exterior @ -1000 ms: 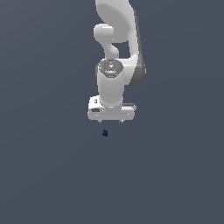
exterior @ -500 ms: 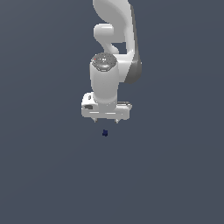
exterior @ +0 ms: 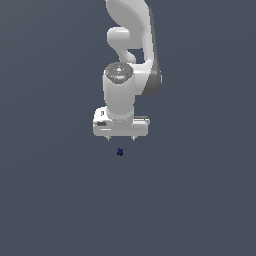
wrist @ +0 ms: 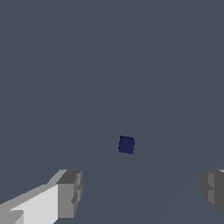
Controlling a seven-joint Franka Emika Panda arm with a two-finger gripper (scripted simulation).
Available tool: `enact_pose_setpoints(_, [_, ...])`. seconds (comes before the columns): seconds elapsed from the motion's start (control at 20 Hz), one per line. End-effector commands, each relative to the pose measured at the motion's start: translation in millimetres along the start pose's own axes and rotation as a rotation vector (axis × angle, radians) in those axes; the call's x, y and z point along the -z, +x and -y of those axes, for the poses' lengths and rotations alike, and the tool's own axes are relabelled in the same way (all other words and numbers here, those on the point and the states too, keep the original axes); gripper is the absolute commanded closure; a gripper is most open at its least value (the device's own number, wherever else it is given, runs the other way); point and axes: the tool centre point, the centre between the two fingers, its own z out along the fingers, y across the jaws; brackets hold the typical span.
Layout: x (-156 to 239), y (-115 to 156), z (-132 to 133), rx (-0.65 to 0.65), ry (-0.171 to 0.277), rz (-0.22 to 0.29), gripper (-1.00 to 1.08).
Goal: Pick up the object and move it to a goal position.
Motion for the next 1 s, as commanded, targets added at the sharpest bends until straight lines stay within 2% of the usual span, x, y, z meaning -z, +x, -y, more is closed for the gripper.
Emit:
enact_pose_setpoints(0.0, [-3, 0, -1, 0.033, -0.001, 0.001, -0.92])
enact_pose_setpoints(0.35, [-14, -1, -3, 0.176, -0.004, 0.004, -0.92])
enact_pose_setpoints(0.95, [-39, -5, -7, 0.506, -0.004, 0.009, -0.92])
